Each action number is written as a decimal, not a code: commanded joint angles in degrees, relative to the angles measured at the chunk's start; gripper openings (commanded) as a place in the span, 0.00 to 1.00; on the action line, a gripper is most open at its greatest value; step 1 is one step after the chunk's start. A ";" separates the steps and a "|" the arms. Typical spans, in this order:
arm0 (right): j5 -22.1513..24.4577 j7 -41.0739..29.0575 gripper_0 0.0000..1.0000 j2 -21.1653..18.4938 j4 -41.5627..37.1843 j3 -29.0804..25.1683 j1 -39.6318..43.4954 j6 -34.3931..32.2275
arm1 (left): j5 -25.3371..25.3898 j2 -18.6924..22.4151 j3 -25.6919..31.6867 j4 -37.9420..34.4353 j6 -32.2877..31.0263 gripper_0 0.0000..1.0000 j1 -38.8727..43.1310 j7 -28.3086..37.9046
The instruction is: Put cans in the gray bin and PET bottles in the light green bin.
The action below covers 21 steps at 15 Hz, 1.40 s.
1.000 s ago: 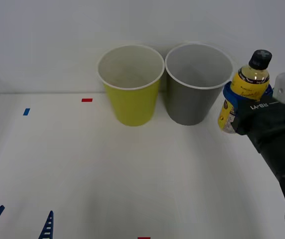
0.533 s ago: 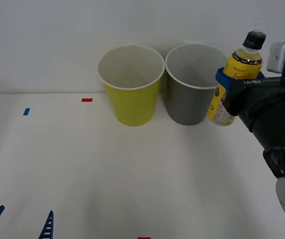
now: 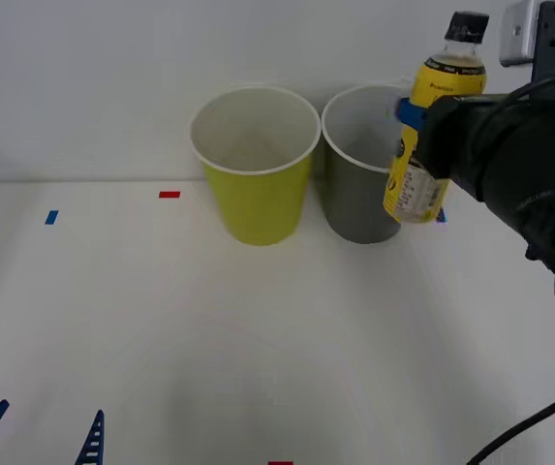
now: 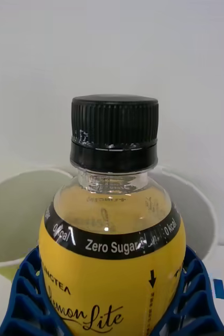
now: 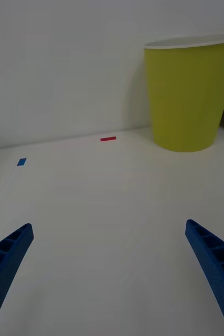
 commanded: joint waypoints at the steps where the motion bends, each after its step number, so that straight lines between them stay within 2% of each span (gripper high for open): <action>1: -1.31 -0.23 0.00 0.88 0.00 0.70 -8.10 1.34 | 0.00 0.00 0.00 0.00 0.00 1.00 0.00 0.00; 4: -1.31 -0.49 0.00 1.94 1.11 2.73 -15.74 1.25 | 0.00 0.00 0.00 0.00 0.00 1.00 0.00 0.00; 11: -1.14 -2.51 0.00 3.78 18.61 7.56 -24.71 -7.63 | 0.00 0.00 0.00 0.00 0.00 1.00 0.00 0.00; 21: -0.79 -3.92 0.00 4.66 46.47 12.13 -29.01 -36.98 | 0.00 0.00 0.00 0.00 0.00 1.00 0.00 0.00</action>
